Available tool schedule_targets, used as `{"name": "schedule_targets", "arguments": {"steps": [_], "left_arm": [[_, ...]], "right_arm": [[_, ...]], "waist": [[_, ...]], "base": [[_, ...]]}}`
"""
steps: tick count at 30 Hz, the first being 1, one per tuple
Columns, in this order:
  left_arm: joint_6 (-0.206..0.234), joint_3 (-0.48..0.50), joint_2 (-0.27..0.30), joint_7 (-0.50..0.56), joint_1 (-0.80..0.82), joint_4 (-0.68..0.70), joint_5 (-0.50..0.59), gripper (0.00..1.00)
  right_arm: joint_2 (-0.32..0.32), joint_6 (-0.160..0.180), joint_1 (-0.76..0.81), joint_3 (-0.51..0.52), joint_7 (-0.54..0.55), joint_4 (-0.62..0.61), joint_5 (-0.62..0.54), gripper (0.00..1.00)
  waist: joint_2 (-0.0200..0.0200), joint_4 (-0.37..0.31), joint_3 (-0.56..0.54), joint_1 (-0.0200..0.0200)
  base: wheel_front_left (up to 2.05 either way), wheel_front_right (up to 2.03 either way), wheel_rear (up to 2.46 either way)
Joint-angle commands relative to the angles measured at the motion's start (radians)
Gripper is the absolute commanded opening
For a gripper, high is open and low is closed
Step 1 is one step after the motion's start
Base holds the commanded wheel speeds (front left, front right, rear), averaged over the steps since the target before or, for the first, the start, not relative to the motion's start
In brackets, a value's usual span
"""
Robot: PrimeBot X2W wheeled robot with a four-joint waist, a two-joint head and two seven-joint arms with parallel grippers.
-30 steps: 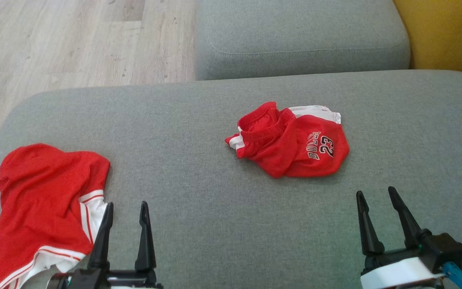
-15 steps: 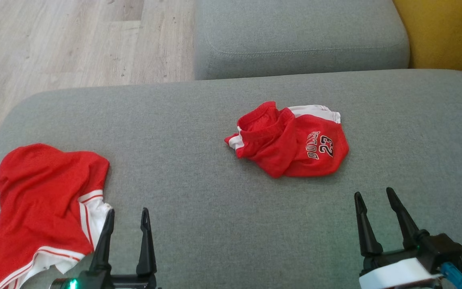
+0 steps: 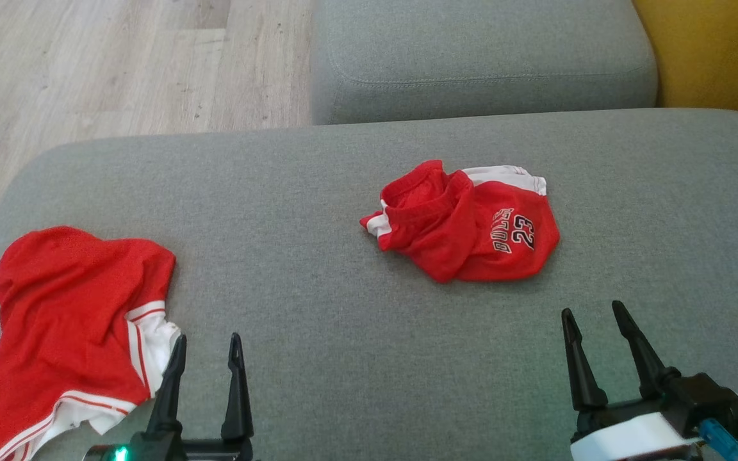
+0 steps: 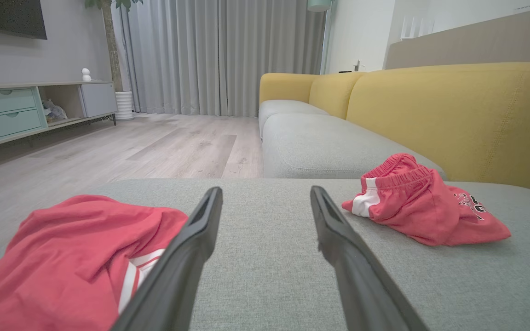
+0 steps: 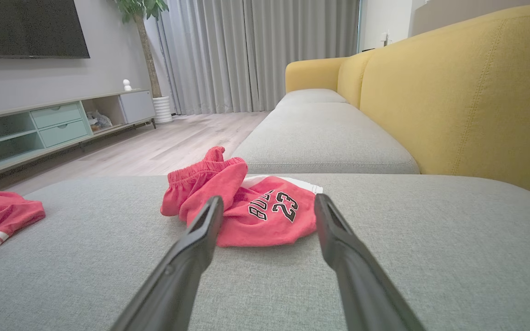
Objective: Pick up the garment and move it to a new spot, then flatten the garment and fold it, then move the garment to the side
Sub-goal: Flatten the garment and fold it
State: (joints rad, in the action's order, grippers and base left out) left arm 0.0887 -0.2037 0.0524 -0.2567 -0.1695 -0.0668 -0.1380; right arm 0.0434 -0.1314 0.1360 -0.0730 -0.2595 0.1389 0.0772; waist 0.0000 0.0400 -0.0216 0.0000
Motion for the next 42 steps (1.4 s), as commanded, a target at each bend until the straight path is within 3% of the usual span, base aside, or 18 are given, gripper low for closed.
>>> {"name": "schedule_targets", "arguments": {"steps": [1,22,34,42], "left_arm": [[0.006,0.021,-0.002,-0.005,0.044,0.025,0.010,1.00],[0.003,0.014,-0.002,-0.005,0.050,0.023,0.015,1.00],[-0.046,-0.020,-0.002,-0.005,0.149,0.018,0.032,1.00],[-0.062,-0.108,-0.002,-0.005,0.369,-0.060,0.051,1.00]], "right_arm": [[0.007,0.001,-0.033,-0.025,-0.002,-0.027,-0.008,1.00],[0.007,0.001,-0.037,-0.036,-0.002,-0.024,-0.004,1.00],[0.007,0.001,-0.059,-0.085,-0.002,-0.020,-0.018,1.00],[0.007,0.001,-0.125,-0.109,-0.002,-0.031,-0.011,1.00]], "waist": [[0.0000,0.000,0.001,0.0000],[0.0000,-0.018,0.003,0.0000],[0.0000,-0.150,0.049,0.0000],[0.0000,-0.255,0.161,0.0000]], "base": [[0.00,0.00,0.00],[0.00,0.00,0.00],[0.00,0.00,0.00],[0.00,0.00,0.00]]}}
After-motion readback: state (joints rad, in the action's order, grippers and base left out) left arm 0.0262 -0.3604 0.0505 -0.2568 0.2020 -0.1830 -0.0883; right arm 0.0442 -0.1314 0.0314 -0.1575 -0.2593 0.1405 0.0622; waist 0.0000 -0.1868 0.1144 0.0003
